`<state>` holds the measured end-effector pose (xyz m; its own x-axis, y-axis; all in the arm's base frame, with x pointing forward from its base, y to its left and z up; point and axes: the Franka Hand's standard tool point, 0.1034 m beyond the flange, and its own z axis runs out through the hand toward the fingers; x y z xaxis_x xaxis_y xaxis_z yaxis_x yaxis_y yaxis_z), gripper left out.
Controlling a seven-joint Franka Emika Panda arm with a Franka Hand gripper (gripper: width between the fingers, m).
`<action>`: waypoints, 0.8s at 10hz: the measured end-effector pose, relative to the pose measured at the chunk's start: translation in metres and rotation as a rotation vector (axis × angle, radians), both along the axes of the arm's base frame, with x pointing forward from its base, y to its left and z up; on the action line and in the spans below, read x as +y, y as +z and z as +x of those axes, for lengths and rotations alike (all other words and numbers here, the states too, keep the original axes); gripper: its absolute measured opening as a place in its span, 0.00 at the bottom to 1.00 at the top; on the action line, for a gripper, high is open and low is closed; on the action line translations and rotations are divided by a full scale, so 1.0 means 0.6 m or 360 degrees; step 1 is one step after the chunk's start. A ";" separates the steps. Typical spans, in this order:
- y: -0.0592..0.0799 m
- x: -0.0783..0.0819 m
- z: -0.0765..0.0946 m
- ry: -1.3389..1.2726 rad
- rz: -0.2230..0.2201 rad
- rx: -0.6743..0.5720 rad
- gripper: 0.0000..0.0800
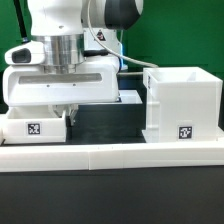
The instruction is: Assemble drawer
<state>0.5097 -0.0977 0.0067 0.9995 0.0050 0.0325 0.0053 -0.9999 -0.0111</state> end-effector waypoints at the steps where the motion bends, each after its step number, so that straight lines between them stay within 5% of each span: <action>1: 0.000 0.000 0.000 0.0000 0.0000 0.0000 0.05; 3: 0.005 0.008 0.003 0.0013 0.0007 0.0011 0.05; 6: 0.051 0.046 0.022 0.0100 0.0047 0.0029 0.05; 8: 0.047 0.045 0.020 0.0128 0.0044 0.0029 0.05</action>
Offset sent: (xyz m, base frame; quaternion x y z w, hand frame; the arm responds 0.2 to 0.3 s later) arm 0.0154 0.0310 0.0453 -0.0079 -0.0247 -0.0640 0.9976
